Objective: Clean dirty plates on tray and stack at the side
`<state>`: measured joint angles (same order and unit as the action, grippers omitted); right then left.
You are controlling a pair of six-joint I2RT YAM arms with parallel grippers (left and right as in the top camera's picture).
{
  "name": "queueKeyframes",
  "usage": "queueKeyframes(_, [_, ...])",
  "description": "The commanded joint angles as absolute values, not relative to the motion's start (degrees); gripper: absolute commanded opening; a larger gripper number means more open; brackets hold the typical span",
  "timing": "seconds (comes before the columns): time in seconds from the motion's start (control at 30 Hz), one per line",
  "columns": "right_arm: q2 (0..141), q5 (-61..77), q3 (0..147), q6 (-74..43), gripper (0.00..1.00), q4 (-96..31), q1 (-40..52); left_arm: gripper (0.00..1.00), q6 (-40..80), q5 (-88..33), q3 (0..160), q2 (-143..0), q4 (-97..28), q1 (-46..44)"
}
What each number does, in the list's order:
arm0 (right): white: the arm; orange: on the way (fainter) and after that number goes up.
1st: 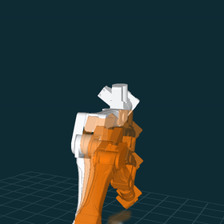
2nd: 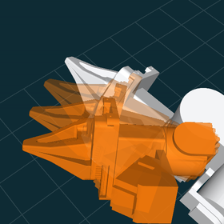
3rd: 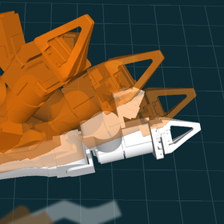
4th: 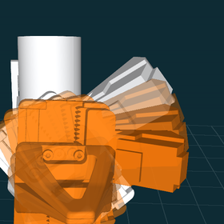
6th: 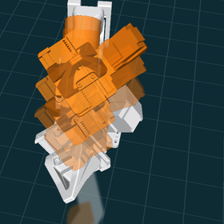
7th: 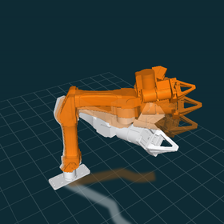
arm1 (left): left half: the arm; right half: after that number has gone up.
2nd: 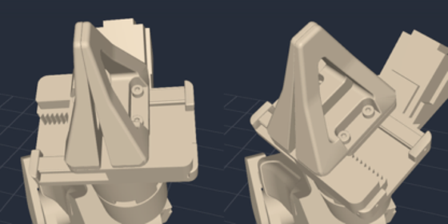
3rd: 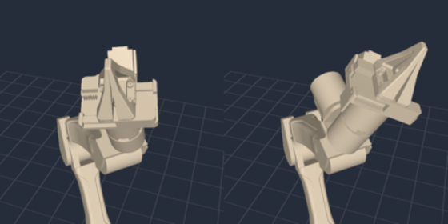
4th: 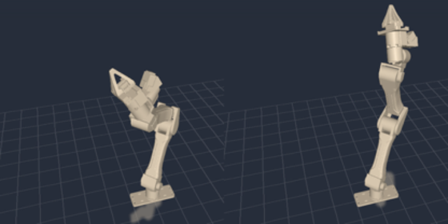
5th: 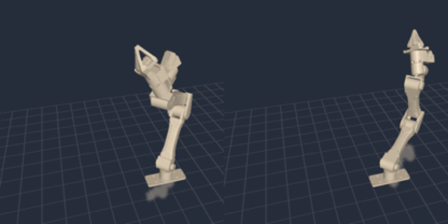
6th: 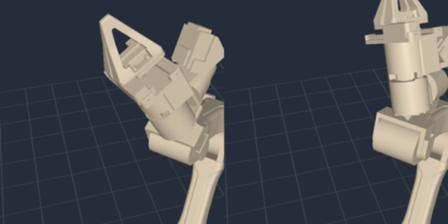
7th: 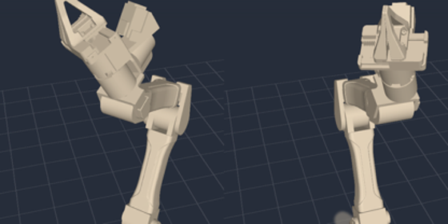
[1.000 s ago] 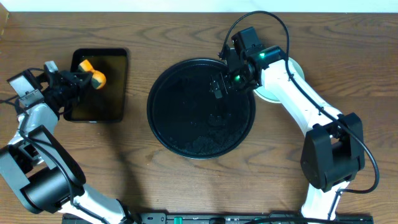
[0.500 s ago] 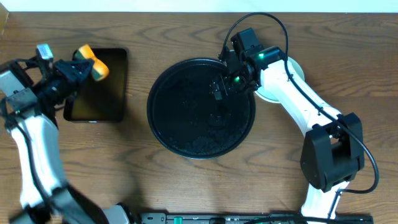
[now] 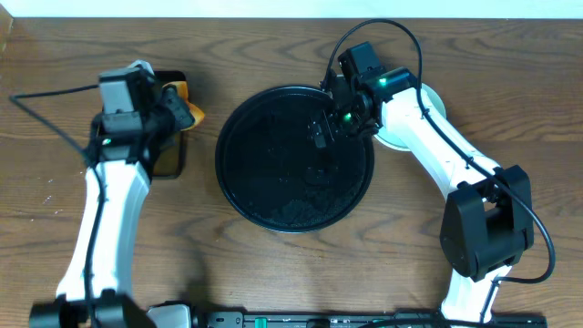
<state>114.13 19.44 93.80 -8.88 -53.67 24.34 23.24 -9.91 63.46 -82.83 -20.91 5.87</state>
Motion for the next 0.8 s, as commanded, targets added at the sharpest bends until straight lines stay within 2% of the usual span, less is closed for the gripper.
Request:
queueKeyframes(0.0, [112.73, 17.61, 93.51, -8.05, 0.99, -55.33, 24.84, 0.08, 22.06, 5.23, 63.59, -87.05, -18.26, 7.57])
queueKeyframes(0.17, [112.73, 14.35, 93.51, -8.05, 0.99, -55.96, 24.84, 0.08, 21.63, 7.29, 63.59, -94.17, -13.23, 12.14])
queueKeyframes(0.2, [112.73, 14.37, 93.51, -8.08, 0.99, -55.79, 24.84, 0.12, 21.63, 7.07, 63.59, -95.33, -12.91, 12.69])
queueKeyframes(0.27, [112.73, 14.39, 93.51, -8.12, 0.99, -55.33, 24.84, 0.26, 21.63, 6.68, 63.59, -97.34, -12.75, 13.47])
queueKeyframes(0.33, [112.73, 14.39, 93.51, -8.32, 0.99, -54.98, 24.84, 0.47, 21.65, 6.66, 63.59, -98.87, -13.02, 13.72])
queueKeyframes(0.4, [112.73, 14.39, 93.51, -8.73, 0.99, -54.83, 24.84, 0.58, 21.65, 6.39, 63.59, -99.04, -13.13, 13.67])
queueKeyframes(0.47, [112.73, 14.39, 93.51, -8.82, 0.99, -54.89, 24.84, 0.65, 21.65, 4.14, 63.61, -98.41, -12.95, 13.65])
queueKeyframes(0.77, [112.22, 14.39, 93.54, -11.84, 0.99, -57.45, 24.84, 0.67, 21.67, -6.04, 63.61, -85.84, -16.43, 13.65])
